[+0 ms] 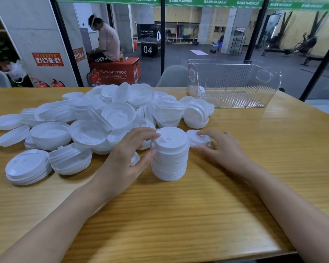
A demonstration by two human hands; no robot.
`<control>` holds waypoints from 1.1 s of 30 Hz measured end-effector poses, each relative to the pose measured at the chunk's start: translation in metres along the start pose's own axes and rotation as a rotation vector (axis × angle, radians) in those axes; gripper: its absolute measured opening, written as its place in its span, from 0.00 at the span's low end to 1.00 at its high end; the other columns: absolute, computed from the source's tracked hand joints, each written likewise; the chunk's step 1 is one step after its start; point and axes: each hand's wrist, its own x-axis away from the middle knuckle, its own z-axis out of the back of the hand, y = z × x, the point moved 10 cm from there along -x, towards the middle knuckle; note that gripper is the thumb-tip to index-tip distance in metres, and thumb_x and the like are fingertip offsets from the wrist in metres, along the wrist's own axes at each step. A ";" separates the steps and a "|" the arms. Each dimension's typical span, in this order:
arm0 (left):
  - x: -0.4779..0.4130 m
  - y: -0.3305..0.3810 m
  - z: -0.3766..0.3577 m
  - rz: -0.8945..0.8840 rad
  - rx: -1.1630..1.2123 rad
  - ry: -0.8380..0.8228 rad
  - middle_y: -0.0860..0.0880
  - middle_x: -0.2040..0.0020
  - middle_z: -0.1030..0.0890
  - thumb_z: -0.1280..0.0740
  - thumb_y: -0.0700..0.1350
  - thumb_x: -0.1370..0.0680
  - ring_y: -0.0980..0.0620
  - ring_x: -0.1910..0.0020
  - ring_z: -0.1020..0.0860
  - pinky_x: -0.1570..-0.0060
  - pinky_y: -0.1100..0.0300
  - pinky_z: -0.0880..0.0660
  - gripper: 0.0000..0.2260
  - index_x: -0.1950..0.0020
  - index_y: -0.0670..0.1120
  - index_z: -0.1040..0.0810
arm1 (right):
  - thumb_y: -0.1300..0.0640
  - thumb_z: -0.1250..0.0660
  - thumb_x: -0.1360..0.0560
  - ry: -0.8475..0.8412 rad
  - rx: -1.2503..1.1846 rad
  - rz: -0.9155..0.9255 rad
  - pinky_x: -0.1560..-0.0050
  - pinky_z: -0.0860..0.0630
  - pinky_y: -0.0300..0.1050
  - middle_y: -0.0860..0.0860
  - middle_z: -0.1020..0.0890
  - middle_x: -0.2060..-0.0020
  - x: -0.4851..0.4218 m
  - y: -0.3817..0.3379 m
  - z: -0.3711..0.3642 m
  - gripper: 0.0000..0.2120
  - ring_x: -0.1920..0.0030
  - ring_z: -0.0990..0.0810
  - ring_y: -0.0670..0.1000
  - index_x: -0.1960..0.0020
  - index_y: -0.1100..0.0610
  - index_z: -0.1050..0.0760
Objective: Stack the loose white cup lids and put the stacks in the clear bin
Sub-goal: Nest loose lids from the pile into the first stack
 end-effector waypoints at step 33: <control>0.003 -0.005 0.013 0.003 -0.045 0.054 0.60 0.38 0.25 0.37 0.50 0.21 0.55 0.36 0.25 0.42 0.62 0.27 0.14 0.35 0.53 0.26 | 0.32 0.35 0.30 0.035 -0.238 0.373 0.30 0.35 0.56 0.33 0.29 0.33 0.036 -0.101 0.019 0.32 0.31 0.33 0.43 0.28 0.37 0.36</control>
